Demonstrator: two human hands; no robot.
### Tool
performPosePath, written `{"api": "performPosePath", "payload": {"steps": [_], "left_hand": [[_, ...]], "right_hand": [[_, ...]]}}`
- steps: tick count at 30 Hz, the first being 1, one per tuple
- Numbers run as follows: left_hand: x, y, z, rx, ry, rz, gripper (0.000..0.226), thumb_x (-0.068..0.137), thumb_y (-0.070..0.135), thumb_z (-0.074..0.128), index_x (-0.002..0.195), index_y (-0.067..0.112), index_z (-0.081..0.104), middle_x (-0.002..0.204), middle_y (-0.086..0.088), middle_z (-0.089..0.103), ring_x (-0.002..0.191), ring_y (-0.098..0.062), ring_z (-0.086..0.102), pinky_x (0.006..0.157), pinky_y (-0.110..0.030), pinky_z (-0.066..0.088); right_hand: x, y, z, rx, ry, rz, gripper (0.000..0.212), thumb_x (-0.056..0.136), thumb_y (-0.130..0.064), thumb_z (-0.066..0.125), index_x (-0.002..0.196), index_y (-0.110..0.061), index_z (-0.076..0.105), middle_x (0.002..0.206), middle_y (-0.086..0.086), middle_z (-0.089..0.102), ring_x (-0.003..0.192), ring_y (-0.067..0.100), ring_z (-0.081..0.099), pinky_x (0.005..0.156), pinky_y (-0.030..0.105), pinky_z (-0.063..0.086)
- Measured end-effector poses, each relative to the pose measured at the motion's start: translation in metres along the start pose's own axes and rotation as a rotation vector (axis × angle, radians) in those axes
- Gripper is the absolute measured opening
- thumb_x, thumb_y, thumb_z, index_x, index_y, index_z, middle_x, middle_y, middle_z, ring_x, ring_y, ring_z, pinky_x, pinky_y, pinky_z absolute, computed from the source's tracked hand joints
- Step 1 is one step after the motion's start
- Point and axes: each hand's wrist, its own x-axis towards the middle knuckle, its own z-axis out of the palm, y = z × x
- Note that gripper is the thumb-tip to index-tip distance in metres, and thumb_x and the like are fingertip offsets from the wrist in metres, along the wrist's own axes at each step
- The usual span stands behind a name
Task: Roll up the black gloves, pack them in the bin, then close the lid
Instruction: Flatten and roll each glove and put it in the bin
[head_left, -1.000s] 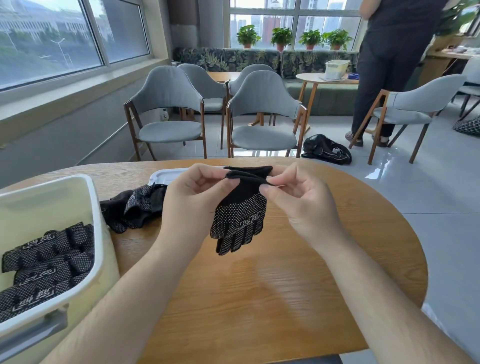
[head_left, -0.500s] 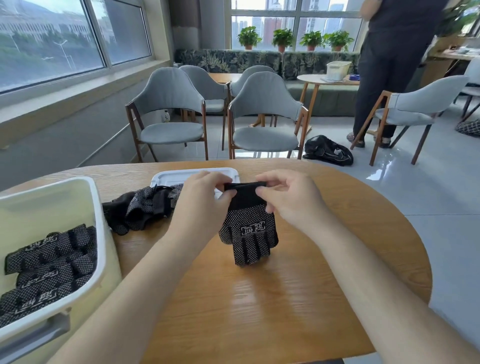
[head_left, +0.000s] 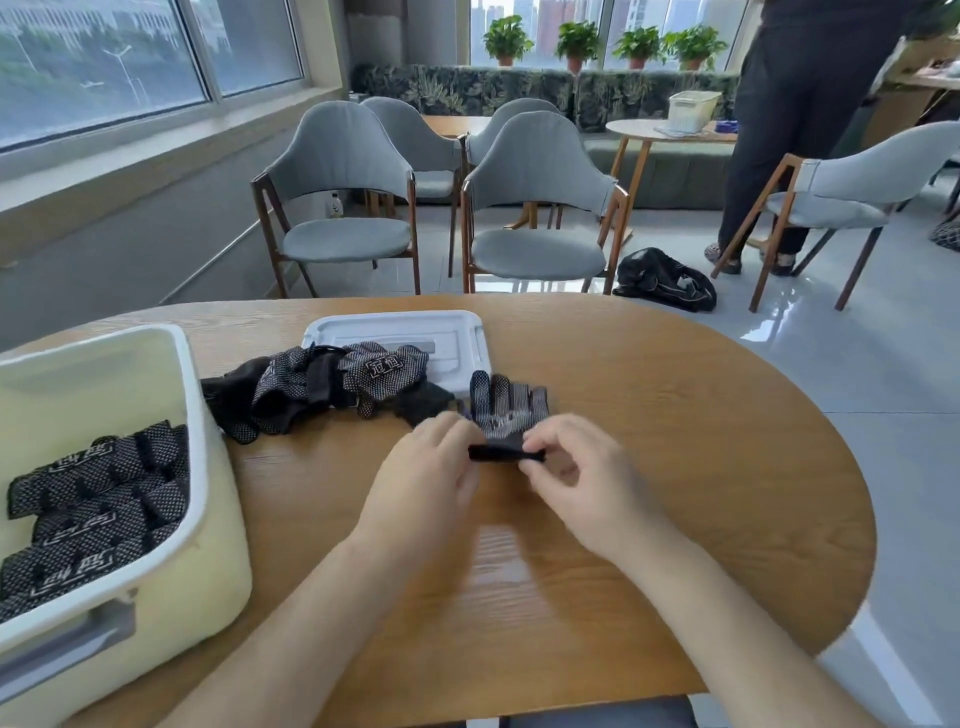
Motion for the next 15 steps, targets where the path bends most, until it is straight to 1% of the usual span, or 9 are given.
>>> {"api": "performPosePath", "payload": {"steps": [2,4,6,9,12,15], "left_hand": [[-0.019,-0.008,0.013,0.106,-0.084,0.074,0.018,0.079,0.015,0.058,0.096,0.018,0.061,0.099,0.002,0.064,0.09,-0.027,0.064,0.071,-0.04,0.051],[-0.028,-0.01,0.019,0.112,-0.14,0.129,0.019,0.078,0.019,0.053,0.095,0.019,0.061,0.102,0.005,0.066,0.095,-0.025,0.064,0.073,-0.039,0.051],[-0.033,-0.009,0.019,0.086,-0.156,0.162,0.018,0.079,0.018,0.053,0.094,0.018,0.062,0.104,0.007,0.067,0.1,-0.023,0.063,0.077,-0.039,0.049],[-0.042,-0.009,0.015,0.056,-0.153,0.18,0.016,0.08,0.017,0.053,0.092,0.017,0.064,0.102,0.009,0.067,0.102,-0.021,0.061,0.08,-0.033,0.044],[-0.053,-0.006,0.007,0.014,-0.167,0.222,0.016,0.079,0.014,0.057,0.092,0.016,0.066,0.099,0.007,0.066,0.103,-0.021,0.06,0.08,-0.033,0.043],[-0.06,-0.003,0.002,-0.055,-0.184,0.238,0.016,0.078,0.01,0.062,0.091,0.017,0.068,0.097,0.006,0.065,0.102,-0.019,0.06,0.08,-0.032,0.043]], "right_hand": [[-0.025,0.014,0.014,-0.089,-0.045,0.007,0.017,0.086,-0.016,0.078,0.097,-0.023,0.068,0.106,-0.014,0.067,0.102,0.008,0.062,0.09,0.036,0.053],[-0.04,0.02,0.02,-0.15,-0.059,0.004,0.015,0.087,-0.019,0.077,0.098,-0.023,0.068,0.109,-0.013,0.067,0.106,0.011,0.06,0.092,0.037,0.053],[-0.047,0.022,0.019,-0.178,-0.048,-0.018,0.014,0.088,-0.018,0.075,0.1,-0.021,0.068,0.107,-0.011,0.067,0.105,0.011,0.06,0.09,0.035,0.053],[-0.055,0.019,0.014,-0.201,-0.074,-0.086,0.012,0.09,-0.017,0.073,0.1,-0.018,0.068,0.103,-0.009,0.066,0.101,0.011,0.06,0.086,0.034,0.053],[-0.065,0.016,0.009,-0.215,-0.1,-0.189,0.008,0.088,-0.017,0.07,0.096,-0.016,0.068,0.1,-0.008,0.066,0.098,0.014,0.061,0.084,0.033,0.052],[-0.068,0.013,0.004,-0.201,-0.134,-0.212,0.006,0.085,-0.018,0.071,0.09,-0.017,0.068,0.098,-0.01,0.064,0.097,0.015,0.061,0.084,0.035,0.05]]}}
